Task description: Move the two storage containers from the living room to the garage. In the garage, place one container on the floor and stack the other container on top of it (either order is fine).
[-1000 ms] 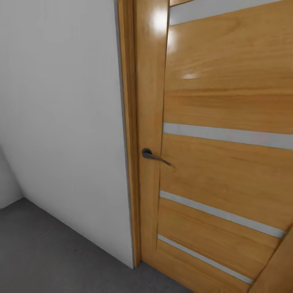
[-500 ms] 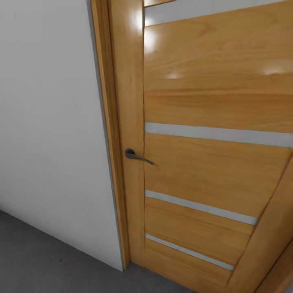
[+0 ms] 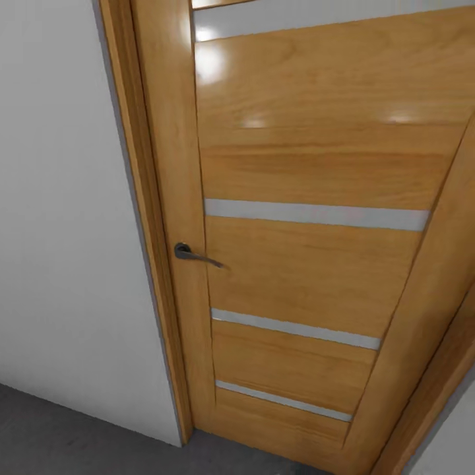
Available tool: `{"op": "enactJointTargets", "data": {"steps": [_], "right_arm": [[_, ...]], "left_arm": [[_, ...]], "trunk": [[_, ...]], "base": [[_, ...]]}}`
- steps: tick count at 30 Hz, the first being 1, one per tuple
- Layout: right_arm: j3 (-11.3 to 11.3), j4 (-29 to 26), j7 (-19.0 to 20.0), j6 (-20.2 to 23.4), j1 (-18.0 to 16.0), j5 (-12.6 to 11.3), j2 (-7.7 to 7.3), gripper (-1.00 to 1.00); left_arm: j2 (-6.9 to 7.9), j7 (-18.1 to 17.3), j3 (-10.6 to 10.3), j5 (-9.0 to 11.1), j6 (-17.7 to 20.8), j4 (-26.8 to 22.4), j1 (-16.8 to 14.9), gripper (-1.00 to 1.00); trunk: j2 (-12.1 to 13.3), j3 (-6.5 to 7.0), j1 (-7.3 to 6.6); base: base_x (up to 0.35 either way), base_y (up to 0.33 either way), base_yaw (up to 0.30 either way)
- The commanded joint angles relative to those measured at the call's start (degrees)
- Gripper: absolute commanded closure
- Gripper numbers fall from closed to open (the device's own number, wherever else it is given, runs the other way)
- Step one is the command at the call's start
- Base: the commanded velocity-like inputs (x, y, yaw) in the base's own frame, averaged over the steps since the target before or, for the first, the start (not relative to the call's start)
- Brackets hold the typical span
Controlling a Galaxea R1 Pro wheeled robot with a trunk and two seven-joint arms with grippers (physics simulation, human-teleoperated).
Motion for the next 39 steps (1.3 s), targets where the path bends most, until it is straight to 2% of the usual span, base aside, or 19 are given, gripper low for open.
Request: {"op": "enactJointTargets", "data": {"steps": [1, 6, 17, 24, 39], "right_arm": [[0.4, 0.1, 0.0, -0.2, 0.0, -0.4, 0.01, -1.00], [0.4, 0.1, 0.0, -0.2, 0.0, -0.5, 0.01, -1.00], [0.4, 0.1, 0.0, -0.2, 0.0, -0.6, 0.01, -1.00], [0.4, 0.1, 0.0, -0.2, 0.0, -0.6, 0.01, -1.00], [0.4, 0.1, 0.0, -0.2, 0.0, -0.6, 0.01, -1.00]], "left_arm": [[-0.01, 0.0, 0.0, 0.5, -0.1, 0.0, 0.0, -1.00], [-0.02, 0.0, 0.0, 0.5, -0.1, 0.0, 0.0, -1.00], [-0.03, -0.1, 0.0, 0.5, -0.1, 0.0, 0.0, -1.00], [-0.03, 0.0, 0.0, 0.5, -0.1, 0.0, 0.0, -1.00], [-0.03, 0.0, 0.0, 0.5, -0.1, 0.0, 0.0, -1.00]], "trunk": [[0.0, -0.04, 0.00], [0.0, -0.04, 0.00], [0.0, -0.04, 0.00], [0.0, -0.04, 0.00], [0.0, -0.04, 0.00]], "base": [[0.007, 0.000, -0.242], [0.141, 0.081, -0.157], [0.259, 0.140, -0.013], [0.039, 0.011, -0.030], [0.001, 0.000, -0.222]]}}
